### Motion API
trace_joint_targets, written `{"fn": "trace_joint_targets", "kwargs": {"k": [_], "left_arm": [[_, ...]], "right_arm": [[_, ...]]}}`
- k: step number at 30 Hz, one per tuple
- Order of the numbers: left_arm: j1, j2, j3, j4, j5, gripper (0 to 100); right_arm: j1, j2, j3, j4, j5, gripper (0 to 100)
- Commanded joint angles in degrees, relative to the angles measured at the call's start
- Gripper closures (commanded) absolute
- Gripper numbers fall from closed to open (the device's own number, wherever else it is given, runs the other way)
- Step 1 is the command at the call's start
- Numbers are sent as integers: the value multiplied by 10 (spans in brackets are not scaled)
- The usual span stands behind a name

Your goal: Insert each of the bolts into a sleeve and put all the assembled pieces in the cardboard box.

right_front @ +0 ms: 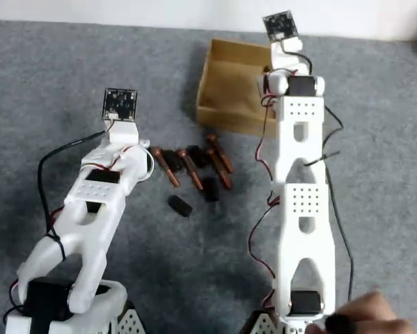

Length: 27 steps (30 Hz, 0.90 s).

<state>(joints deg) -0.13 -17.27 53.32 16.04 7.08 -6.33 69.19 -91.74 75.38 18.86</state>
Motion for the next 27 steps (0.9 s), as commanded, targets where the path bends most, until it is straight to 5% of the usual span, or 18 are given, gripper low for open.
{"fn": "trace_joint_targets", "kwargs": {"k": [1,4,10,17,23,27], "left_arm": [[-3,-1,-26,-13,3,993],[-3,-1,-26,-14,3,993],[-3,-1,-26,-14,3,993],[-3,-1,-26,-14,3,993],[-5,-1,-26,-14,3,992],[-5,-1,-26,-14,3,991]], "right_arm": [[-4,-13,-69,37,17,993],[-4,-15,-82,80,18,916],[-12,-15,-91,166,18,588],[-42,-87,-91,259,11,623],[-95,-220,-79,260,-77,656],[-153,-333,42,260,-78,656]]}}
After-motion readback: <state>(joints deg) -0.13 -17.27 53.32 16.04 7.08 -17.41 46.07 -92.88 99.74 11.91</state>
